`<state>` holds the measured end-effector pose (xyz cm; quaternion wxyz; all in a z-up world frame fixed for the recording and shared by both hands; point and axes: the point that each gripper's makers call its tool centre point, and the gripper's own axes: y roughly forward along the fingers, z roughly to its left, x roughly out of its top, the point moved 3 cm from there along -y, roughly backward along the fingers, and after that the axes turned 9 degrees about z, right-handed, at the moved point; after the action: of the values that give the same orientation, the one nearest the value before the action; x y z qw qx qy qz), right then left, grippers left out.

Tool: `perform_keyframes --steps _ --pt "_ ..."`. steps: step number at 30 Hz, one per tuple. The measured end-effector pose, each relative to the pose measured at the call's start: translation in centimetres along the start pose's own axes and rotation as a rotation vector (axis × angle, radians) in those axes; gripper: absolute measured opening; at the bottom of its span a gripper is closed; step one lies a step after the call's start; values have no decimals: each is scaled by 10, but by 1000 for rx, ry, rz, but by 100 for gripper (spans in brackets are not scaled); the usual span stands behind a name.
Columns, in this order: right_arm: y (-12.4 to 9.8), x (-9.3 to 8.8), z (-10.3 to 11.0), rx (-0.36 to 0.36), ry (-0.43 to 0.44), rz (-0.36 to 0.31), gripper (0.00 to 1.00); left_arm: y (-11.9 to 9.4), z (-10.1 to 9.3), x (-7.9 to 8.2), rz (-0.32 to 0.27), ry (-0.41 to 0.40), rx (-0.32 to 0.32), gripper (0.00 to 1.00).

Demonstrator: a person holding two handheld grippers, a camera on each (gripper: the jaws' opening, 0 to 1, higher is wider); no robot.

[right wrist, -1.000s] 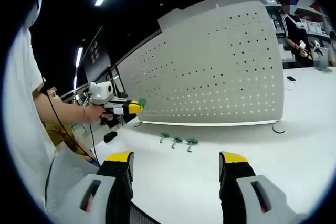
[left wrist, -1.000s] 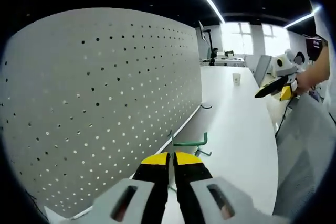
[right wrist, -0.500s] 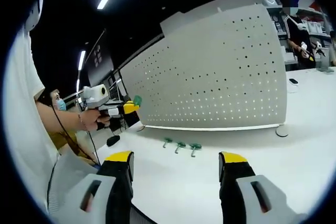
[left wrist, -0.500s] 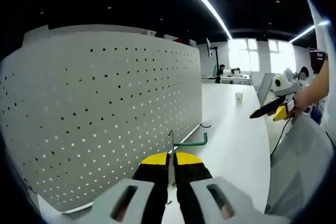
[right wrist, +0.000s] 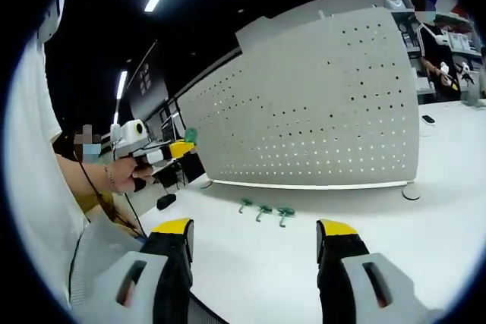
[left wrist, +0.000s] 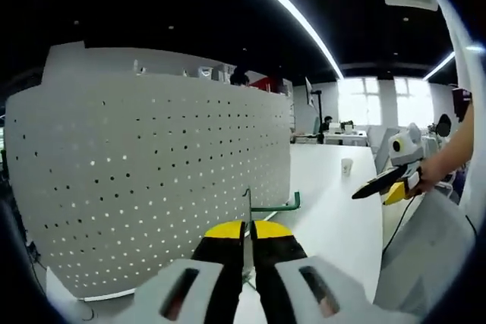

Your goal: Insert the hook assembly into the mounting plate slot until the hook locks in place.

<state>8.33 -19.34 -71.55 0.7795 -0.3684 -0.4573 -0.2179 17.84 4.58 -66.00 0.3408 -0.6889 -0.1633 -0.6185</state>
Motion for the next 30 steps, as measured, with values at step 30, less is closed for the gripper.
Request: perform_keyframes --steps 30 --pt "5 56 32 109 -96 -212 55 3 -12 0 1 3 9 3"
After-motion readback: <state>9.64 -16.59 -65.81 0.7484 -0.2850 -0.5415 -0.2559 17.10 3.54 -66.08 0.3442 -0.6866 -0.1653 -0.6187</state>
